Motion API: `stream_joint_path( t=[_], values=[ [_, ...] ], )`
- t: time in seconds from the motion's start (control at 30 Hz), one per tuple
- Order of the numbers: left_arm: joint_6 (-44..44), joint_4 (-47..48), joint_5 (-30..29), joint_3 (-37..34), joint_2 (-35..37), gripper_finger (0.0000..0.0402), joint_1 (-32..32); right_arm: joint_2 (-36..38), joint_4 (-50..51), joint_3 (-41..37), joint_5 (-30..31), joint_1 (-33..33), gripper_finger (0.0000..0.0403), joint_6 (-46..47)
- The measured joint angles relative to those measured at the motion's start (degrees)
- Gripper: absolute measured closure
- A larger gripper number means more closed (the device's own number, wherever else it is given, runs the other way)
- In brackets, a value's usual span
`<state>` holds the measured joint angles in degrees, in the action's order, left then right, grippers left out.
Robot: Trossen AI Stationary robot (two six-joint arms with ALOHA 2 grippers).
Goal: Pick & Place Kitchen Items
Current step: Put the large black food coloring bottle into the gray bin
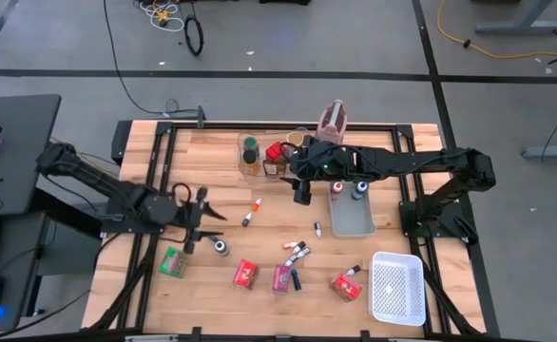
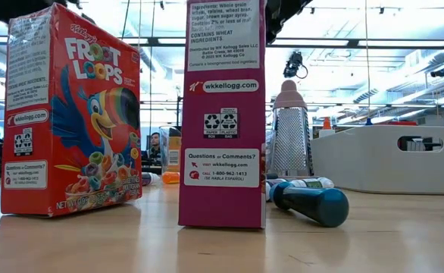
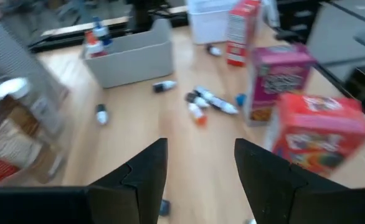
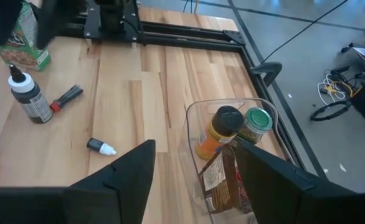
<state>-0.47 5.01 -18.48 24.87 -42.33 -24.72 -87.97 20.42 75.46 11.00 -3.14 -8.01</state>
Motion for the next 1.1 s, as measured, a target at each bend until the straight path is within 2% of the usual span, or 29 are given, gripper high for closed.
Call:
stream_joint_path(
  t=[0.17,0.37,0.5,0.67,1.1],
  values=[
    [2.8,-0.8,-0.3,0.0,0.0,0.0207,-5.1,0.0,0.1,0.0,0.0,0.0,0.0167,0.0],
    [-2.9,-0.5,-1.7,0.1,-2.8,0.0207,-8.2,0.0,-0.2,0.0,0.0,0.0,0.0167,2.1],
    [-5.2,-0.6,-2.8,0.1,-8.0,0.0207,-8.3,0.0,-0.2,0.0,0.0,0.0,0.0167,2.8],
    [-5.4,-0.8,-2.7,0.1,-11.1,0.0207,-8.4,0.0,-0.2,0.0,0.0,0.0,0.0167,3.0],
    [-13.4,3.2,-1.3,0.1,-12.2,0.0207,-8.4,0.0,-0.2,0.0,0.0,0.0,0.0167,3.0]
  ],
)
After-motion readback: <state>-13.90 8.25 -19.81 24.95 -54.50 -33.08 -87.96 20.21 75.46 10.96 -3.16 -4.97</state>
